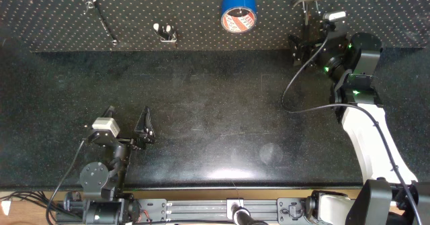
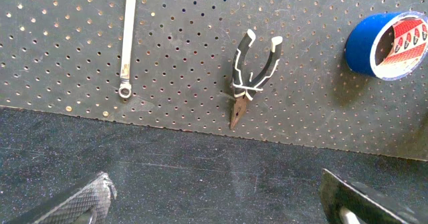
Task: Place Tools Onto Pegboard
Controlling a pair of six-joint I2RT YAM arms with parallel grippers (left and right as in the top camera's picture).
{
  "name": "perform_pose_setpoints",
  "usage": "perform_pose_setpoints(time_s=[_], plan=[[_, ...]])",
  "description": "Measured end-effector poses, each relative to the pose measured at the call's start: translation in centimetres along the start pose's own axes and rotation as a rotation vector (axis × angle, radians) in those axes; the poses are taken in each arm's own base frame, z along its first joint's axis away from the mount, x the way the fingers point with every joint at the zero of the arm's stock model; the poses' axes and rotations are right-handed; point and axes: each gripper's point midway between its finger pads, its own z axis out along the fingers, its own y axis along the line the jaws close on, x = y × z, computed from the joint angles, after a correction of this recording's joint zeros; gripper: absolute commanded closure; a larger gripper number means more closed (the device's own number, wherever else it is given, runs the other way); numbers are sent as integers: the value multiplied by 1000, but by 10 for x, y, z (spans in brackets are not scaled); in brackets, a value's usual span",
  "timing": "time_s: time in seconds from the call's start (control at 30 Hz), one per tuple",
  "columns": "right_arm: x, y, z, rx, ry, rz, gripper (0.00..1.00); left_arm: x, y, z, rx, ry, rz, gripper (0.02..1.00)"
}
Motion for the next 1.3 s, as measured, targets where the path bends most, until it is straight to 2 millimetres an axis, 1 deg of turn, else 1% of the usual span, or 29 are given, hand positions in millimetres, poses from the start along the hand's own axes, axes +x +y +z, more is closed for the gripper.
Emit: perform_pose_setpoints(time_s=[0.07,0.1,0.13,0.17,0.2,0.23,0.27,0.3,0.33,0.37,0.4,0.43,0.5,0.53,0.57,0.6,0.63,0.67,0.7,0.73,0.77,0.83,1.3], plan=[[0,-2,0,10,0,0,42,0,0,0,0,0,0,25],[0,-10,-6,77,-8,-6,42,0,0,0,0,0,0,25],[3,-11,-16,114,-15,-9,42,0,0,0,0,0,0,25],[6,-3,-54,186,-81,-89,40,0,0,0,0,0,0,25],[3,12,-89,214,-167,-148,38,0,0,0,0,0,0,25],[8,27,-119,225,-244,-194,38,0,0,0,0,0,0,25],[24,40,-144,235,-319,-229,38,0,0,0,0,-1,0,25],[40,49,-159,240,-364,-249,38,0,0,0,0,-1,0,25],[47,54,-169,242,-399,-264,38,0,0,0,0,-1,1,25],[51,57,-174,243,-413,-272,38,0,0,0,0,-1,1,25],[44,61,-182,245,-454,-288,38,0,0,0,0,-1,0,25],[44,61,-182,245,-454,-288,38,0,0,0,0,-1,0,25],[88,53,-166,236,-270,-216,36,0,0,0,0,-2,1,25],[96,52,-164,234,-238,-202,36,0,0,0,0,-1,0,25],[89,53,-166,236,-266,-213,36,0,0,0,0,-1,0,25],[79,54,-172,251,-318,-233,36,0,0,0,0,-1,0,25],[73,55,-175,261,-347,-243,36,0,0,0,0,-1,0,27],[64,59,-177,254,-392,-261,31,0,0,0,0,-1,1,25],[61,60,-176,255,-420,-270,29,0,0,0,0,-1,0,25],[68,55,-167,261,-469,-286,27,0,0,0,0,-1,1,25],[87,48,-159,273,-401,-261,27,0,0,0,0,-1,0,25],[104,43,-153,282,-330,-235,25,0,0,0,0,-1,0,25],[104,42,-152,282,-329,-235,20,0,0,0,0,-1,0,25]])
